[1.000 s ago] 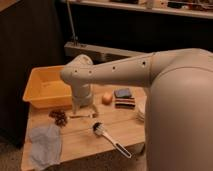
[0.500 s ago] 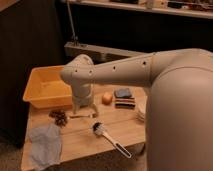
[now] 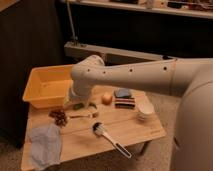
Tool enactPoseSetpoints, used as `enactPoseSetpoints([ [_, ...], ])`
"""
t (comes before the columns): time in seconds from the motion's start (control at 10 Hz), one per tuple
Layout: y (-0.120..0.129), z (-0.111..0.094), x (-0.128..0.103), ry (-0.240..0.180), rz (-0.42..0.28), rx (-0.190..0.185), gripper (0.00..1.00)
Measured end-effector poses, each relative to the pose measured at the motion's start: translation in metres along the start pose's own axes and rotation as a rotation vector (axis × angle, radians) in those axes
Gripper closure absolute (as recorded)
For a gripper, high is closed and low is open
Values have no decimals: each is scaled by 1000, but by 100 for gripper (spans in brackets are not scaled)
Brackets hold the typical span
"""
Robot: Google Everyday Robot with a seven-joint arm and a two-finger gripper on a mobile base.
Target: Place towel in table surface
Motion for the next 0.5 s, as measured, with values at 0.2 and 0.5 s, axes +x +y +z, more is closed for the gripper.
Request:
enactPoseSetpoints([
  [0.2,26,7,-18,-41,-51,-170,35],
  [0.5,49,32,-1,48,-132,-132,35],
])
